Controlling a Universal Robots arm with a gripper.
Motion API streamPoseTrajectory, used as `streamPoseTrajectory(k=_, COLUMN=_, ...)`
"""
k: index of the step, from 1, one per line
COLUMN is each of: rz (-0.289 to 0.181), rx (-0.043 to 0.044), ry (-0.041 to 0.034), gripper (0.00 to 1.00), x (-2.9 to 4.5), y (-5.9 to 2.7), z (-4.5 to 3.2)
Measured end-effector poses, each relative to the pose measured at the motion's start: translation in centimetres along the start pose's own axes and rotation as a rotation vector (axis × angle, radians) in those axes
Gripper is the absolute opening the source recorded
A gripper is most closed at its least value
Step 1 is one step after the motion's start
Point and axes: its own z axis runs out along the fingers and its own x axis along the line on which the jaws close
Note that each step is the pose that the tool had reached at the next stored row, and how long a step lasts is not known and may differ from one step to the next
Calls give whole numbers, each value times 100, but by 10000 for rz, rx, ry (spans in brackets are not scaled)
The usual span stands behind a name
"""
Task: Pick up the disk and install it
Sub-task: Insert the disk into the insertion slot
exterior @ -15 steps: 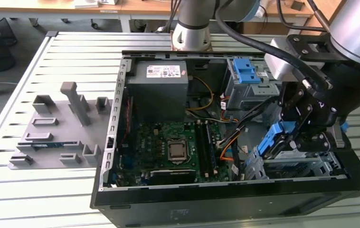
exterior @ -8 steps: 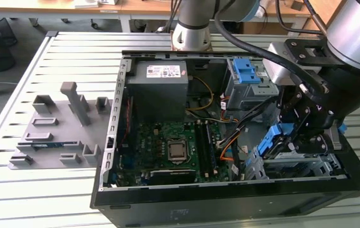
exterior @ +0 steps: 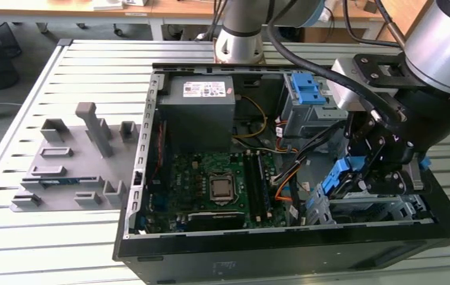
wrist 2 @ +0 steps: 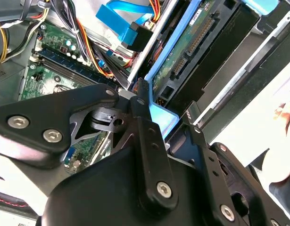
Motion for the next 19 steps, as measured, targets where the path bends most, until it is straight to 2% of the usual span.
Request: streamPoseTrajectory(k=19, rz=0, rx=0, ry=1, gripper=36, x=1, y=-2, z=82)
